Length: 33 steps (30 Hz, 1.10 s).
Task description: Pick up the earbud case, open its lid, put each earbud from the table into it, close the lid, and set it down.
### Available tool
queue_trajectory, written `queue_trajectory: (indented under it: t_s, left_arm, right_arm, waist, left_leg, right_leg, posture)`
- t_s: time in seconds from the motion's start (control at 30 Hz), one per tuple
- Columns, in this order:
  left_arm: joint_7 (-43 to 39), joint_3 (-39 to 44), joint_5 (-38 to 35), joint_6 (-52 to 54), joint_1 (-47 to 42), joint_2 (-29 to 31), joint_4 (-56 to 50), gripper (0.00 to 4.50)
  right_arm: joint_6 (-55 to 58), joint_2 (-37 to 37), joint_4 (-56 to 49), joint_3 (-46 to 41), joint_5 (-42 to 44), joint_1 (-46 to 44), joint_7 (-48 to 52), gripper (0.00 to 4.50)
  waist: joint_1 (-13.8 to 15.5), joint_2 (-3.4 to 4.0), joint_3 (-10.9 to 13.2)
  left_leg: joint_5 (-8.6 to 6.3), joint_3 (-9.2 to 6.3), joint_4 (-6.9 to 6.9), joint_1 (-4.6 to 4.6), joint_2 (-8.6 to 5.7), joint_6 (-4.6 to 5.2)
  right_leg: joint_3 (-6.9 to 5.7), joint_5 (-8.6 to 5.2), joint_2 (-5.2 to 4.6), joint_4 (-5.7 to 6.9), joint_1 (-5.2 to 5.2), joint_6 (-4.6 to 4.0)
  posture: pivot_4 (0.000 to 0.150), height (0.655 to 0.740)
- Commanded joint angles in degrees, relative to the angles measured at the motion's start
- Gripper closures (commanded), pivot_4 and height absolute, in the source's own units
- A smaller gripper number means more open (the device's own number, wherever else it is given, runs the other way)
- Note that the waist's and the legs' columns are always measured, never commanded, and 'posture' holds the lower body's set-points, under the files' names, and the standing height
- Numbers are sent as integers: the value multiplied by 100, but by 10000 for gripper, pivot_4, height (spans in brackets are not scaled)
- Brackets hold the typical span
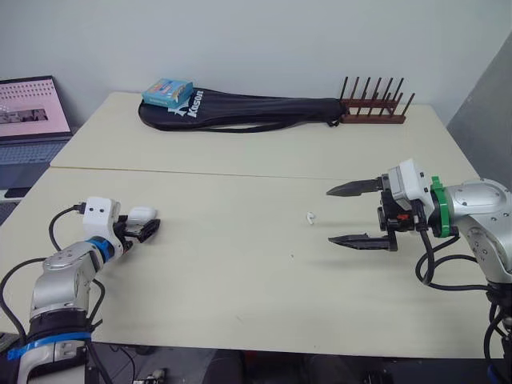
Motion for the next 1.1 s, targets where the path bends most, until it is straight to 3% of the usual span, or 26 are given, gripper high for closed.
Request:
queue_trajectory:
  t_s: [0.03,0.2,0.33,0.47,0.6,0.73,0.93,1.1]
  left_arm:
    - [-150,-290,160,-3,-78,-23,396,4093]
    - [-261,-349,203,-89,-67,9,493,17033]
    - [-388,-360,194,-195,130,64,304,17034]
    - [-900,-589,-28,-556,680,-86,-891,17034]
    - [-1336,-1180,-150,-1163,1249,-449,-2447,17034]
    - [-1537,-2000,135,-2010,1454,-909,-3321,17034]
    - [-1611,-2598,522,-3263,1171,-1250,-3305,17034]
    - [-1694,-2912,700,-4081,1026,-1412,-3193,17034]
  right_arm:
    - [20,-4,-132,-120,120,2,21,0]
    - [61,-58,-228,-185,148,78,-1,0]
    - [100,-113,-311,-235,143,138,-29,0]
    - [373,-306,-471,-273,129,338,-147,0]
    - [1164,-440,-769,-284,256,586,-615,0]
    - [2439,4,-1324,-266,846,742,-1647,0]
    - [4456,908,-1479,-534,2356,547,-3013,0]
    - [5197,1365,-1213,-666,2954,305,-3645,0]
  waist:
    - [0,9,-6]
    - [-1,14,-9]
    - [-14,14,-9]
    - [-28,15,-9]
    - [31,14,-8]
    - [46,-1,0]
    - [-35,-1,0]
    - [-42,-1,0]
  left_leg:
    - [0,0,0,0,0,1]
    - [1,1,0,-1,-1,2]
    - [1,2,-1,-1,1,2]
    - [1,13,-3,-4,10,2]
    - [1,8,-6,-20,19,2]
    - [1,18,-4,-22,14,2]
    - [0,21,-11,-19,14,3]
    - [-1,30,-11,-22,9,4]
  right_leg:
    - [0,0,0,1,0,0]
    - [2,0,1,0,0,0]
    - [3,0,1,-1,-1,1]
    - [15,-3,0,-9,-5,4]
    - [11,-6,-17,-31,-4,8]
    - [22,-6,-19,-39,-2,8]
    - [26,-3,17,-36,-5,4]
    - [28,-3,16,-41,-9,4]
  posture:
    - [1500,7274]
    - [1500,7274]
    - [1500,7274]
    - [1500,7274]
    - [1500,7274]
    - [1500,7274]
    - [1500,7274]
    - [1500,7274]
